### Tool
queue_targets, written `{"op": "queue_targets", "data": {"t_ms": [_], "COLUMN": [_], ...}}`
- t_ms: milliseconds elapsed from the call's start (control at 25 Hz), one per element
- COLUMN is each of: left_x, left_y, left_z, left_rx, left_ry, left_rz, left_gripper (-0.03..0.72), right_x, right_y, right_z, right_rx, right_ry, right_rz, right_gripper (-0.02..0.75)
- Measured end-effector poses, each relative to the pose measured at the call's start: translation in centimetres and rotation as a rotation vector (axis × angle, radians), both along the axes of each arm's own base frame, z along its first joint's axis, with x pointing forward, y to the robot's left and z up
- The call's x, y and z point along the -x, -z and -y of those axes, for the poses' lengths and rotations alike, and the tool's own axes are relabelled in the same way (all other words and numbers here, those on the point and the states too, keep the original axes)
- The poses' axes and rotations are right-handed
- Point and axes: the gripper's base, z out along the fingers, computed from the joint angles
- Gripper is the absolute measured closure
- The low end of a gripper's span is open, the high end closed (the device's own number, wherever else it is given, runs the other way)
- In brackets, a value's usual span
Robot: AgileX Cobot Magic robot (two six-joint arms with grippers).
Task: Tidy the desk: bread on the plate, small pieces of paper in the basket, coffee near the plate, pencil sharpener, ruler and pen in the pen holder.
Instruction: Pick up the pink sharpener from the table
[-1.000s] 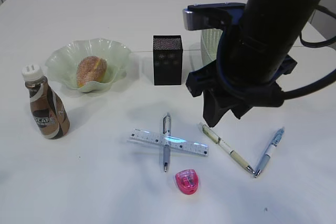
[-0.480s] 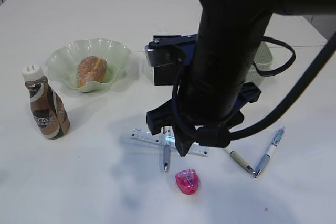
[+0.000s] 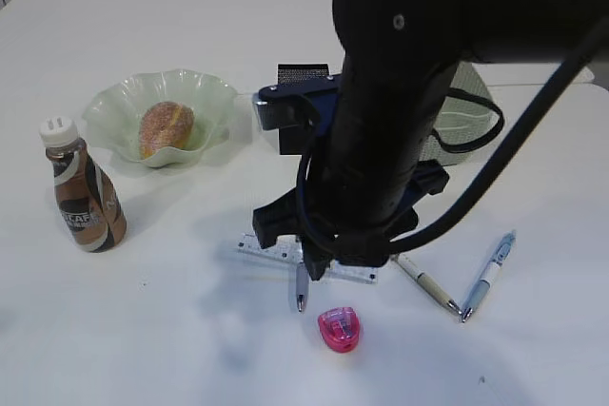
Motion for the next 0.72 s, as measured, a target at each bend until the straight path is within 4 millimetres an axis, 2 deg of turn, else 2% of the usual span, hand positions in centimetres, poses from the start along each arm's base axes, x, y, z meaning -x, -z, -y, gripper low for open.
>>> {"op": "queue_targets", "data": {"t_ms": [40, 80, 160, 320, 360, 720], "left_x": [0.0, 0.0, 0.0, 0.0, 0.0, 0.0], "left_y": [0.0, 0.0, 0.0, 0.0, 0.0, 0.0], "left_z": [0.0, 0.0, 0.0, 0.0, 0.0, 0.0], "left_rx": [0.000, 0.000, 0.000, 0.000, 0.000, 0.000], "left_ry": [0.000, 0.000, 0.000, 0.000, 0.000, 0.000], "left_rz": [0.000, 0.000, 0.000, 0.000, 0.000, 0.000], "left_gripper": [0.347, 0.347, 0.347, 0.347, 0.347, 0.347], "right_x": [0.0, -0.1, -0.1, 0.0, 0.0, -0.5], "right_y": [0.0, 1.6, 3.2, 4.5, 5.6, 7.1], "right_z": [0.0, 0.0, 0.0, 0.1, 0.1, -0.3], "right_rx": [0.000, 0.036, 0.064, 0.073, 0.078, 0.079], "right_ry": [0.000, 0.001, 0.002, 0.009, 0.014, 0.001], "right_rz": [0.000, -0.030, -0.062, -0.074, -0.080, -0.076], "right_gripper": [0.328, 0.310, 0.283, 0.262, 0.259, 0.255]}}
